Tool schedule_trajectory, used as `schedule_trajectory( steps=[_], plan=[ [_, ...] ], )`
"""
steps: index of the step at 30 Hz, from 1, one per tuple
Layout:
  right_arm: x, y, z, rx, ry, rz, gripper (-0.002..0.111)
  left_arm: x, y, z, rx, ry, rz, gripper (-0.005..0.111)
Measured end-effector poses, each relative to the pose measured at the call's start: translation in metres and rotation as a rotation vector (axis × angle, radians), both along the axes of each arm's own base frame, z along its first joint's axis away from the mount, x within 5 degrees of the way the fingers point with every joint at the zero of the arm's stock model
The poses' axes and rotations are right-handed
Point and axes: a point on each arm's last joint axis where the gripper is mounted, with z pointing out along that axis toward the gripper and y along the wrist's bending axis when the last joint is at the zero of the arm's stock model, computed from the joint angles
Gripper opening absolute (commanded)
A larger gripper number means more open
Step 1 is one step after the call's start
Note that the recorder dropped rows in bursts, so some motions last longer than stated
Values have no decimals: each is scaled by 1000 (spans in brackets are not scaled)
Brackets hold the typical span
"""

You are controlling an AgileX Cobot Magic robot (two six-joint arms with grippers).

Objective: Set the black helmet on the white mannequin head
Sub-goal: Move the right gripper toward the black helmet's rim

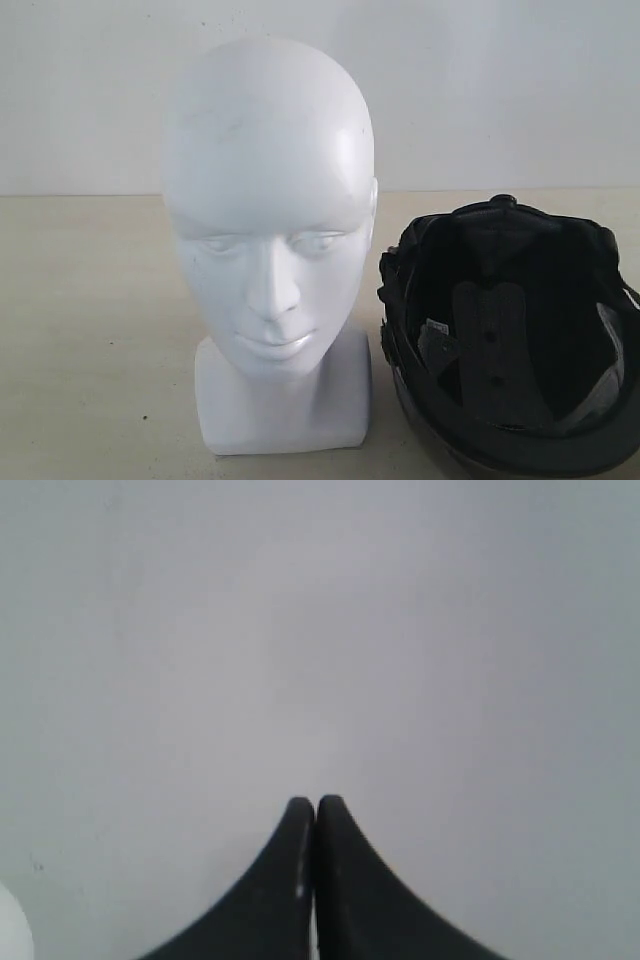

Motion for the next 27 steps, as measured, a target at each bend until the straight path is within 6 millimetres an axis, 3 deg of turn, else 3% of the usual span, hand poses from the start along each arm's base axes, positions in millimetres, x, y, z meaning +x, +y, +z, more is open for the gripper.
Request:
schedule_trajectory(
  steps=[4,8,9,11,14,17,19,21,23,27],
  plan=[
    [-13,1,57,-35,-69,-7,0,0,0,0,0,0,0,5],
    [-15,1,117,-43,-4,-21,0,0,0,0,0,0,0,5],
    [-7,-3,136,12,78,-27,0,0,0,0,0,0,0,5],
    [8,-5,144,43,175,-34,0,0,0,0,0,0,0,5],
    [33,-4,145,70,312,0,0,0,0,0,0,0,0,5],
    [59,5,133,57,491,50,0,0,0,0,0,0,0,5],
    [76,15,118,17,647,87,0,0,0,0,0,0,0,5],
    [93,39,84,-113,964,166,0,0,0,0,0,0,0,5],
    [91,58,66,-183,1152,266,0,0,0,0,0,0,0,5],
    [74,93,56,-290,1326,550,0,0,0,0,0,0,0,5]
  ],
)
